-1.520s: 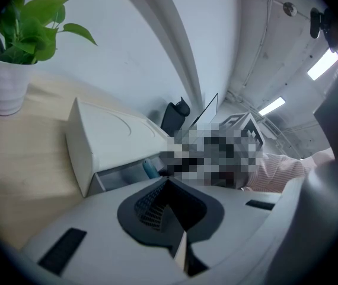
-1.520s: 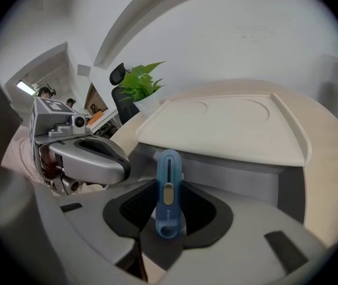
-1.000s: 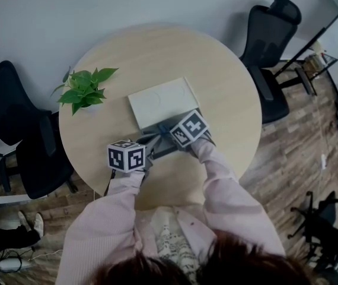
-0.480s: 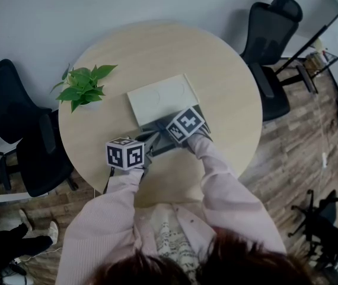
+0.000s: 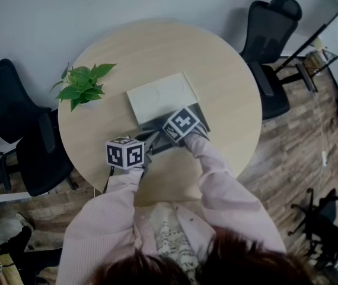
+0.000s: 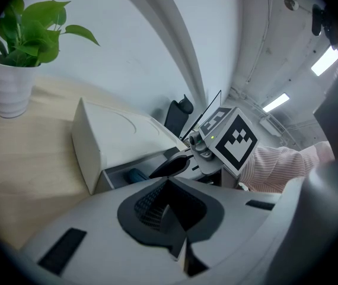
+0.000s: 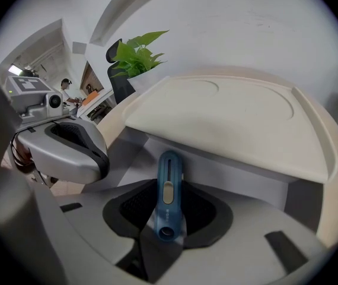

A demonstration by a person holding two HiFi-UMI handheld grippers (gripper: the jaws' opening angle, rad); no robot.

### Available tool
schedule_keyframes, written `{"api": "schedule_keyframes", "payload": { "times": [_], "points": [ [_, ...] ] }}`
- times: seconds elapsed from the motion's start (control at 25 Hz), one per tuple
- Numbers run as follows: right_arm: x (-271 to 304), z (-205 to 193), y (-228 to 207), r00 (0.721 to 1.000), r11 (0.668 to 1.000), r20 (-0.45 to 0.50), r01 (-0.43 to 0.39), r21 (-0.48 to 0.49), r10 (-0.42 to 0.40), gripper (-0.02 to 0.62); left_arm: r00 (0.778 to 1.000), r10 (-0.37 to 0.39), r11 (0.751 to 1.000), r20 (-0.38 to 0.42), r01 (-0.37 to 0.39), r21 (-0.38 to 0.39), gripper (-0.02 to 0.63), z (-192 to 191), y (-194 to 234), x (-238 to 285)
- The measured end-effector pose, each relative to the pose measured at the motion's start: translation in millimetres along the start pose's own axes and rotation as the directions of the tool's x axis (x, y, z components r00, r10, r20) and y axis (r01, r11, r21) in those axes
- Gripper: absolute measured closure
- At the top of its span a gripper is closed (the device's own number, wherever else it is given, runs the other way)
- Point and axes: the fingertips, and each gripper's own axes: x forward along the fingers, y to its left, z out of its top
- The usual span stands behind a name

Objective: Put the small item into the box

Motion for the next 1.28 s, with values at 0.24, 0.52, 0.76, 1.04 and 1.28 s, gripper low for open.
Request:
{"api": "schedule_keyframes", "payload": {
  "times": [0.24,0.52,0.76,1.04,1.28],
  "points": [
    [0,0,-1,1.000,1.000,-0.004,0.029,-0.009,-0.029,0.457,1.000,0.003,1.000,0.000,-0.003,0.002,0.595,-1,-2,-1],
    [1,0,-1,0.997,0.997,-0.006,0.083,-0.009,-0.083,0.456,1.000,0.004,1.000,0.005,-0.004,0.000,0.595,-3,-2,-5],
    [1,-1,-2,0.992,0.992,-0.009,0.127,-0.022,-0.128,0.453,1.000,0.005,1.000,0.010,-0.005,-0.004,0.595,-4,-3,-8],
    [3,-2,-2,0.987,0.987,0.008,0.159,-0.012,-0.159,0.426,1.000,0.005,1.000,0.019,-0.005,-0.007,0.595,-4,-4,-12],
    [-3,2,0,0.985,0.985,0.040,0.171,-0.010,-0.170,0.426,1.000,0.004,1.000,0.021,-0.004,-0.006,0.595,-4,-6,-14]
  ]
}}
